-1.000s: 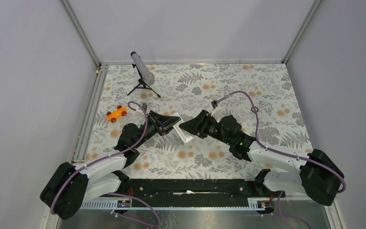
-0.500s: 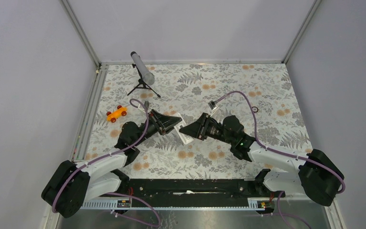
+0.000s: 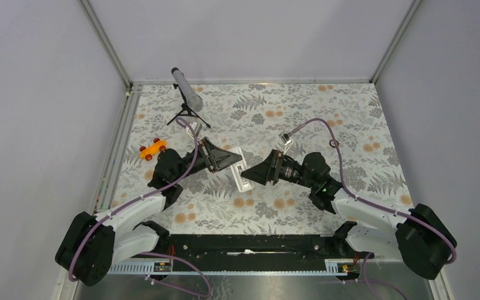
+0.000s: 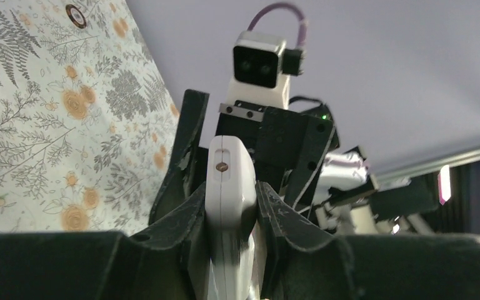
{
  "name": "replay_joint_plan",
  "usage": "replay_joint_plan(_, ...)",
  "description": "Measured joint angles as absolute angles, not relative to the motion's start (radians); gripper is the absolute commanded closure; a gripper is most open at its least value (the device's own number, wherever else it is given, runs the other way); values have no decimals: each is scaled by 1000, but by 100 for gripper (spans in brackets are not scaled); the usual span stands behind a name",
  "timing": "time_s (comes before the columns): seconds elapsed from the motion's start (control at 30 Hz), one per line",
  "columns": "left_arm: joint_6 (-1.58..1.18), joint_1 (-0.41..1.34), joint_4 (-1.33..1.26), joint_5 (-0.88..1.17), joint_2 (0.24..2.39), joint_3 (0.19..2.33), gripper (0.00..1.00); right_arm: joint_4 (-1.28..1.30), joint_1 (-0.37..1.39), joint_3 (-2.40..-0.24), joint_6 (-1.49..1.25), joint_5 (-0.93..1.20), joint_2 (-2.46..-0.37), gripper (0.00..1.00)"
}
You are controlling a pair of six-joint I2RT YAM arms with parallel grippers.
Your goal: Load the batteries into the remote control
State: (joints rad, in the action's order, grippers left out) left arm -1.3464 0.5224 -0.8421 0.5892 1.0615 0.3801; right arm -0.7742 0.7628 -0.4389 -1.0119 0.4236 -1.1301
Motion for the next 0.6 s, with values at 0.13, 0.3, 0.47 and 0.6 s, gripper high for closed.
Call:
replay_joint_plan(0.13, -1224, 517, -752, 719, 1062, 445, 100, -683, 749, -476, -866, 543, -1076, 8)
replay_joint_plan(0.3, -1144, 518, -716, 831, 1065, 465, 100, -584, 749, -525, -728, 647, -1066, 23)
replay_joint_plan(0.47, -1137, 518, -731, 877, 1087, 465, 100, -557, 748, -563, -688, 712, -1132, 48)
replay_joint_plan(0.6, -1136, 516, -746, 892, 1113, 465, 96, -596, 747, -566, -710, 745, -1180, 57)
